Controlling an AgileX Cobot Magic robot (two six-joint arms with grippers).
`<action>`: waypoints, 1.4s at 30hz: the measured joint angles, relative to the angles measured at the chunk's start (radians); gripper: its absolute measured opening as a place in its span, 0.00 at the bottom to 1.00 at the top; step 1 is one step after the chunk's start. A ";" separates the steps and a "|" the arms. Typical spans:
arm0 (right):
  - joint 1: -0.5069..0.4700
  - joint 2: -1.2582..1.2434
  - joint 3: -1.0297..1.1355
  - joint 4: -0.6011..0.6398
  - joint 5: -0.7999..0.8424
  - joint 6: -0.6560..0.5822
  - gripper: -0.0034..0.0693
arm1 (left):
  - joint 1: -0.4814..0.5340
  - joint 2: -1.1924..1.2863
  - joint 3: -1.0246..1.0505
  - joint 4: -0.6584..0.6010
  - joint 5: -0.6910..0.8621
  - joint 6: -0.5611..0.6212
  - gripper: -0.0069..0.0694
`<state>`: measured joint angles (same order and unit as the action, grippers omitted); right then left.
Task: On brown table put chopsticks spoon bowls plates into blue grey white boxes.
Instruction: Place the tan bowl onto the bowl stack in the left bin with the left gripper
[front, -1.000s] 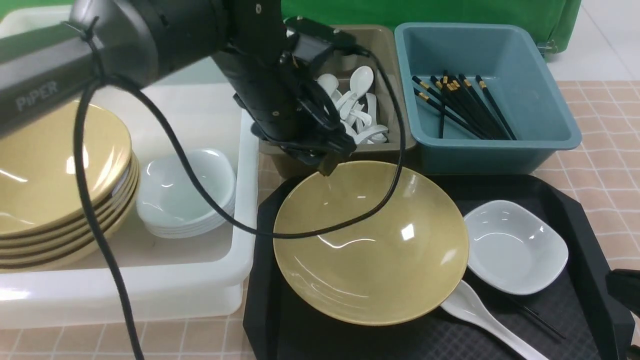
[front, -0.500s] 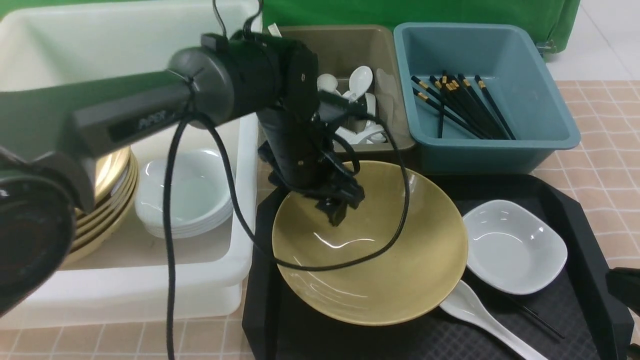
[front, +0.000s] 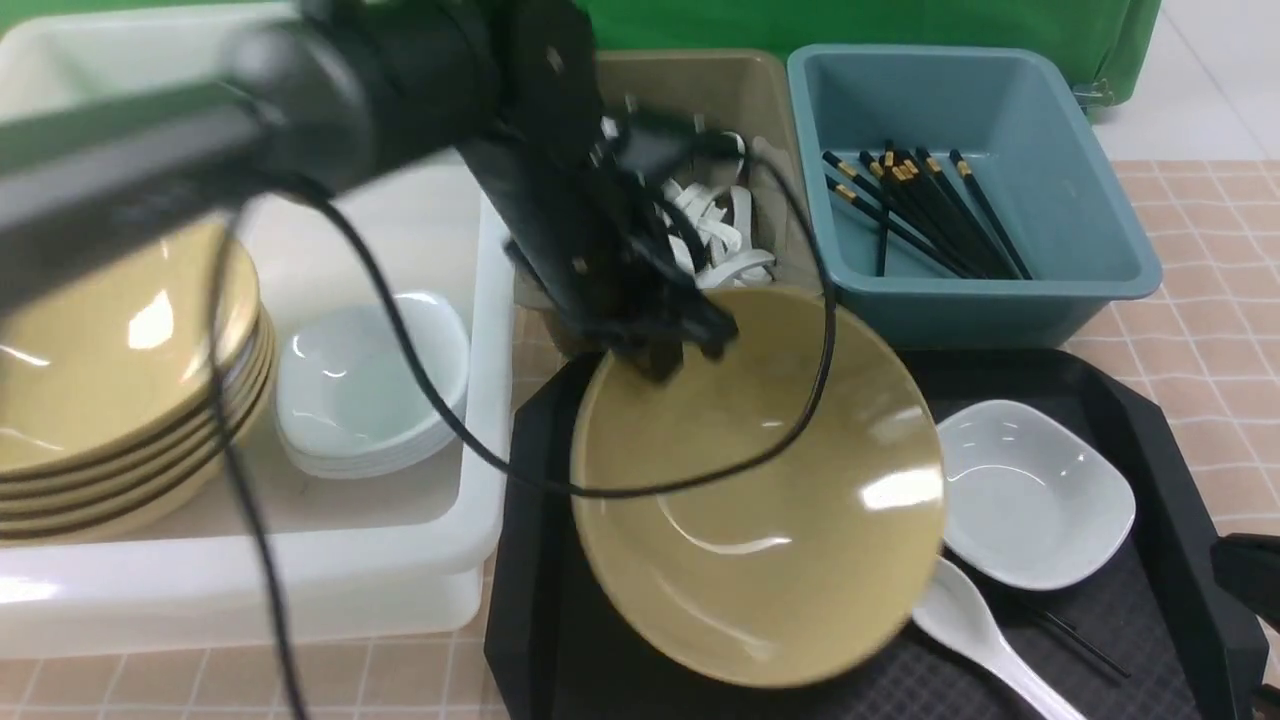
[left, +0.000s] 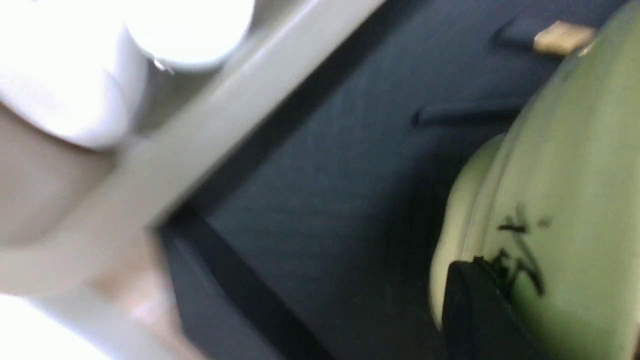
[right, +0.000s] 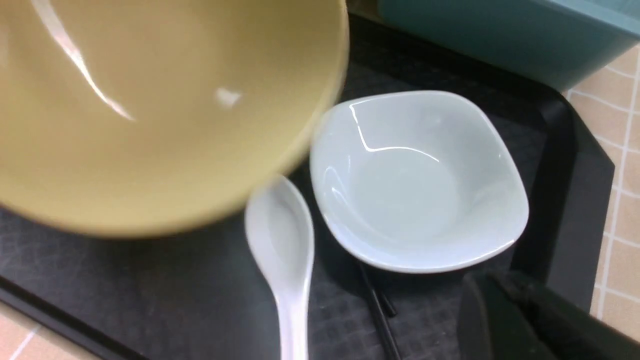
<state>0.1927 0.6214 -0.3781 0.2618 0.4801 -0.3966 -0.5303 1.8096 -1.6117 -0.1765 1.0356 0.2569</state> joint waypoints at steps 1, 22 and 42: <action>0.000 0.000 0.000 0.000 0.000 0.000 0.11 | 0.006 -0.038 0.000 -0.007 -0.003 0.014 0.10; 0.000 0.000 0.000 0.010 -0.004 0.007 0.11 | 0.972 -0.579 0.360 -0.077 -0.160 -0.116 0.10; 0.000 0.015 0.056 0.018 -0.048 0.030 0.15 | 1.051 -0.595 0.413 -0.186 -0.291 -0.002 0.81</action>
<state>0.1927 0.6363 -0.3221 0.2802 0.4325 -0.3670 0.5206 1.2146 -1.1985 -0.3621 0.7446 0.2546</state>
